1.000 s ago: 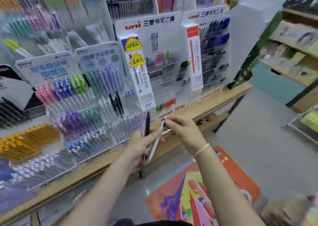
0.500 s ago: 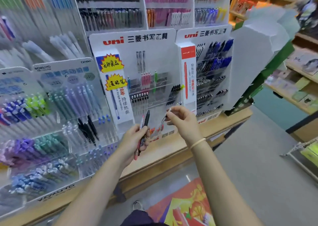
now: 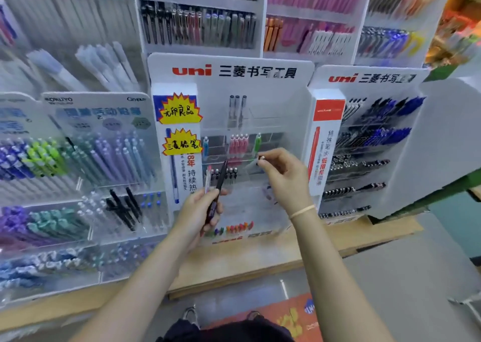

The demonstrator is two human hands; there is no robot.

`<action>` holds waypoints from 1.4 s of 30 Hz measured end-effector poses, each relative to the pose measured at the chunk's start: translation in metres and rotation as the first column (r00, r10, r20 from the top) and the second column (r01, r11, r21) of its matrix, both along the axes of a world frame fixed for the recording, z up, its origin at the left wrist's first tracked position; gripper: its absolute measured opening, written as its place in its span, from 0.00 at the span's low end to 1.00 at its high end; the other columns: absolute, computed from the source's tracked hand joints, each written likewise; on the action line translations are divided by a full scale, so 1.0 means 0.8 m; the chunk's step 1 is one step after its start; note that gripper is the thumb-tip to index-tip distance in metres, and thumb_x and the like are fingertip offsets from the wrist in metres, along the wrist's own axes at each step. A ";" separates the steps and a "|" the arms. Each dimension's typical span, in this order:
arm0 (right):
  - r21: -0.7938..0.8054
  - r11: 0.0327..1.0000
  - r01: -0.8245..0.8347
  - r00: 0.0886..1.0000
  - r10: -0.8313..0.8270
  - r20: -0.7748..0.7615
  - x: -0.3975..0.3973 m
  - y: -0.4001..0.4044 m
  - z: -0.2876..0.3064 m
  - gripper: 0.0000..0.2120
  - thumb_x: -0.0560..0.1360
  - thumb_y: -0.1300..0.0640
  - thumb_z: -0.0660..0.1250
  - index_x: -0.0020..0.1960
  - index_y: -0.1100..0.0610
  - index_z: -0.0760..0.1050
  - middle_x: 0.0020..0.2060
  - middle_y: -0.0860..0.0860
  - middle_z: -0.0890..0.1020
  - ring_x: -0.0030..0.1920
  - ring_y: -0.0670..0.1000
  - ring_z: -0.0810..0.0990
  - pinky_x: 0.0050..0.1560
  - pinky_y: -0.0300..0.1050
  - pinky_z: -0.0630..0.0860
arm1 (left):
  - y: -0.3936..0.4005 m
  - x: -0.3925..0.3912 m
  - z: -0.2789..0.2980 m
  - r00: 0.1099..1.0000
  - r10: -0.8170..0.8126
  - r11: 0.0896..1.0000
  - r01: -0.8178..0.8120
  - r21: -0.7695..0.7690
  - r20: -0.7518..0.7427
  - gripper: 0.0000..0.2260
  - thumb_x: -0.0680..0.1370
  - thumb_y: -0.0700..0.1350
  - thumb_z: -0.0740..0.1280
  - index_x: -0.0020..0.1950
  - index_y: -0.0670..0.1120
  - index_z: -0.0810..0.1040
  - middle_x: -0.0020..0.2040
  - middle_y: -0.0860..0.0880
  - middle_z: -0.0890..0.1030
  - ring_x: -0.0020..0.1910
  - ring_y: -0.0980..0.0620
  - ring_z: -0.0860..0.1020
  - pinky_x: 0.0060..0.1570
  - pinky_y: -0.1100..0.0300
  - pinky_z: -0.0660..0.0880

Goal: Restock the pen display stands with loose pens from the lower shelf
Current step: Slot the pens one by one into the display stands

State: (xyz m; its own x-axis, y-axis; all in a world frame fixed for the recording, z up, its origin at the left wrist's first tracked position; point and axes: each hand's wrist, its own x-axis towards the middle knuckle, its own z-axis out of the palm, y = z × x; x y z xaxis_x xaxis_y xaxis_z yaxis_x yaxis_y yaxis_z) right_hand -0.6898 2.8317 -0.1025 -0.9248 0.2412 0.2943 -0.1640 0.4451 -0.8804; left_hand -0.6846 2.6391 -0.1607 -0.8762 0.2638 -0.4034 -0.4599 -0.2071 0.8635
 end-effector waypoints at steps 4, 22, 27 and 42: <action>0.139 0.980 -0.140 0.984 0.122 0.131 -0.024 0.007 -0.028 0.04 0.75 0.61 0.72 0.45 0.53 0.81 0.40 0.39 0.82 0.44 0.40 0.80 0.48 0.33 0.76 | 0.016 0.004 -0.003 0.995 0.098 0.995 -0.098 0.007 -0.004 0.11 0.85 0.44 0.59 0.56 0.39 0.78 0.32 0.47 0.75 0.23 0.53 0.67 0.19 0.64 0.58; -0.065 0.955 -0.289 0.939 0.296 0.175 -0.024 0.026 -0.017 0.05 0.78 0.53 0.69 0.53 0.51 0.82 0.43 0.46 0.84 0.44 0.45 0.81 0.44 0.35 0.76 | 0.041 0.035 0.007 0.997 0.065 0.996 -0.068 -0.051 -0.052 0.06 0.80 0.39 0.66 0.57 0.43 0.74 0.34 0.48 0.77 0.23 0.55 0.64 0.23 0.62 0.54; -0.091 0.889 -0.449 0.826 0.452 0.338 -0.007 0.042 -0.017 0.03 0.76 0.59 0.72 0.43 0.57 0.82 0.31 0.47 0.80 0.30 0.44 0.77 0.32 0.37 0.73 | 0.049 0.033 0.014 0.968 0.243 0.970 -0.242 0.029 -0.067 0.13 0.70 0.45 0.74 0.50 0.40 0.79 0.34 0.47 0.80 0.21 0.56 0.68 0.19 0.65 0.58; -0.376 0.833 -0.405 0.822 0.512 0.250 0.020 0.085 -0.004 0.07 0.80 0.60 0.66 0.55 0.54 0.81 0.39 0.44 0.84 0.39 0.41 0.79 0.40 0.39 0.75 | 0.089 0.027 0.033 0.989 0.019 0.997 -0.030 -0.073 -0.147 0.10 0.77 0.45 0.70 0.56 0.42 0.80 0.42 0.46 0.84 0.21 0.57 0.62 0.21 0.67 0.59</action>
State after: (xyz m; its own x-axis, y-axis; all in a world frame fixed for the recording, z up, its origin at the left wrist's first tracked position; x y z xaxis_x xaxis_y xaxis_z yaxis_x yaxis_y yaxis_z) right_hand -0.6738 2.8994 -0.1055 -0.9756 -0.2113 -0.0597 0.0383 0.1038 -0.9939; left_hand -0.6632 2.7104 -0.1342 -0.9330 0.2157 -0.2882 -0.3231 -0.1490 0.9345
